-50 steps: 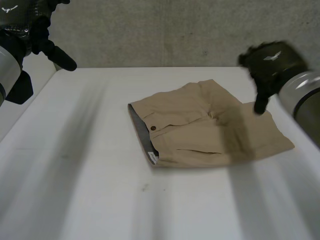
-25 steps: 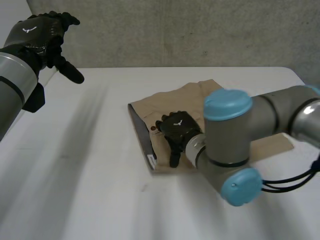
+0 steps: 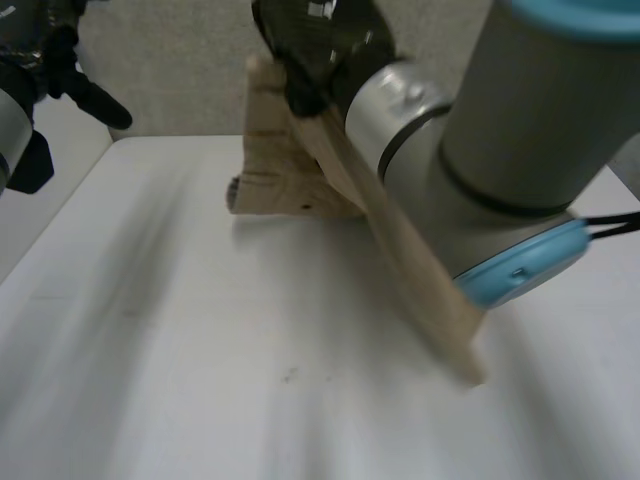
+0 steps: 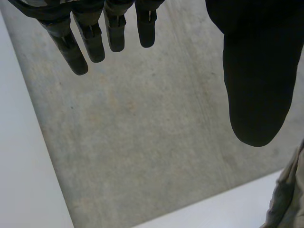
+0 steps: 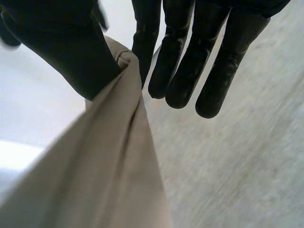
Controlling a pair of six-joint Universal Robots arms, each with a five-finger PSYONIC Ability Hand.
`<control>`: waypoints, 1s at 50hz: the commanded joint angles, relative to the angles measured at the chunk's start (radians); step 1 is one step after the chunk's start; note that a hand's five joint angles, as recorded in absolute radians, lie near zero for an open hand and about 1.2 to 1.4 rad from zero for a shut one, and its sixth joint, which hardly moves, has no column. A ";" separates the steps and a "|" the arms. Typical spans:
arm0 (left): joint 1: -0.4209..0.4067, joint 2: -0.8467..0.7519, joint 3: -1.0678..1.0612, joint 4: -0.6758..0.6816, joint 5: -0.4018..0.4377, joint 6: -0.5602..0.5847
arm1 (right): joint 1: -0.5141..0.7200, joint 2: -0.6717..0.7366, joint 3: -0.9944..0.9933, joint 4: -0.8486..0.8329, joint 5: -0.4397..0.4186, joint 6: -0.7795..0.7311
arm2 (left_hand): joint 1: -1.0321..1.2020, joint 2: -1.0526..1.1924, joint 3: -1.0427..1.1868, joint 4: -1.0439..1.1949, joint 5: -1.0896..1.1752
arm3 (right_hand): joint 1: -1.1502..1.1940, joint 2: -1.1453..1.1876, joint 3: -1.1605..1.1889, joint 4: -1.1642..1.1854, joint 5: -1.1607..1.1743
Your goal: Fold the shorts.
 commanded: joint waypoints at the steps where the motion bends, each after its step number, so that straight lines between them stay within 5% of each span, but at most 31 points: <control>1: 0.020 0.031 -0.010 0.056 0.000 -0.002 | -0.007 -0.124 0.050 0.016 0.005 0.018 | -0.033 -0.039 -0.039 -0.036 -0.113 | 0.445 0.223 0.217 0.208 0.255; 12: 0.019 -0.016 -0.036 0.033 0.078 0.001 | -0.008 -0.201 0.139 0.012 -0.001 0.018 | -0.031 -0.036 -0.036 -0.033 -0.110 | 0.445 0.223 0.217 0.208 0.255; 15: 0.002 -0.102 -0.049 -0.067 0.167 0.000 | -0.007 -0.207 0.174 0.010 -0.004 0.016 | -0.022 -0.027 -0.027 -0.024 -0.101 | 0.445 0.223 0.217 0.208 0.255; 21: 0.005 -0.124 -0.088 -0.182 0.181 0.000 | -0.010 -0.210 0.250 0.008 -0.001 0.016 | -0.028 -0.033 -0.033 -0.030 -0.107 | 0.445 0.223 0.217 0.208 0.255; 30: 0.161 -0.100 -0.243 -0.134 0.217 -0.002 | -0.011 -0.215 0.297 0.008 -0.001 0.012 | -0.013 -0.018 -0.018 -0.016 -0.092 | 0.445 0.223 0.217 0.208 0.255; 39: 0.151 -0.077 -0.448 -0.119 0.426 0.003 | -0.011 -0.213 0.297 0.007 0.001 0.013 | -0.025 -0.030 -0.030 -0.027 -0.104 | 0.445 0.223 0.217 0.208 0.255; 50: 0.057 -0.129 -0.490 -0.013 0.428 -0.002 | -0.004 -0.209 0.325 0.005 0.002 0.022 | -0.025 -0.030 -0.030 -0.027 -0.104 | 0.445 0.223 0.217 0.208 0.255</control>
